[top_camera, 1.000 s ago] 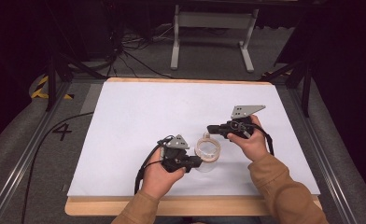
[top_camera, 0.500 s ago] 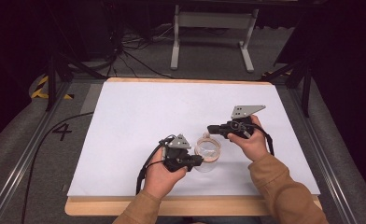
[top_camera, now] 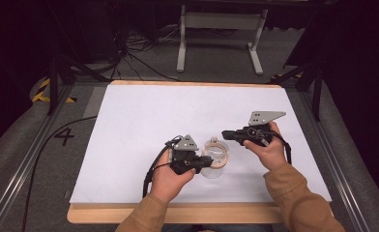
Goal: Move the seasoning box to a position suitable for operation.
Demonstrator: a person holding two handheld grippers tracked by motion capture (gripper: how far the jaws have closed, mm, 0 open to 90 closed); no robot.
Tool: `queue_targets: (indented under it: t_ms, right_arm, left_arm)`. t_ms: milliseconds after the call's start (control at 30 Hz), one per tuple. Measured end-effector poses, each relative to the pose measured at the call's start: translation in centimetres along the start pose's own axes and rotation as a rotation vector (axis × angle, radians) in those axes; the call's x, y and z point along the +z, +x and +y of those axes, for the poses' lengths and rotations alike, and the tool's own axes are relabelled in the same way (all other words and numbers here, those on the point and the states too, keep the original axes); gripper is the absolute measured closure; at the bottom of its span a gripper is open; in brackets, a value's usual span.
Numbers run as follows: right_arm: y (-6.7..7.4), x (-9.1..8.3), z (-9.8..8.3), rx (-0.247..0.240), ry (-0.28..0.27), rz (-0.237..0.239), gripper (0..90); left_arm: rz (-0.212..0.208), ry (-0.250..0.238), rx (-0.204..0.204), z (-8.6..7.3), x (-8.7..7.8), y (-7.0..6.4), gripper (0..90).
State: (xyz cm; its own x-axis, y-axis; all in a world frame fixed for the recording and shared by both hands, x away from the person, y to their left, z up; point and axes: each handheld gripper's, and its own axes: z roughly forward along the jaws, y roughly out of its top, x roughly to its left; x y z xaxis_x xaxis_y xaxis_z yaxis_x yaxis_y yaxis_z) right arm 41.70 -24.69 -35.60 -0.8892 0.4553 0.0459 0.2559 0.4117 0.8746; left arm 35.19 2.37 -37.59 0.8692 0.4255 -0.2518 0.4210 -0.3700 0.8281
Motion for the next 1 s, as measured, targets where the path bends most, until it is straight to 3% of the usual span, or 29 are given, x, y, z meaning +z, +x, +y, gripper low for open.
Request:
queue_targets:
  t_ms: [200, 467, 1000]
  right_arm:
    - [-0.4, -2.1, -1.2, 0.036, -0.002, -0.043, 89.9]
    - [-0.6, -4.8, -3.0, 0.082, -0.001, -0.105, 89.9]
    - [-0.3, -8.8, -5.6, 0.139, 0.01, -0.196, 90.0]
  left_arm:
    - [-0.017, -0.012, 0.031, 1.0, -0.4, 0.3, 84.5]
    - [-0.037, -0.04, 0.041, 2.2, -0.9, 1.2, 84.4]
    - [-0.083, -0.051, 0.073, 4.1, 0.0, 1.8, 84.4]
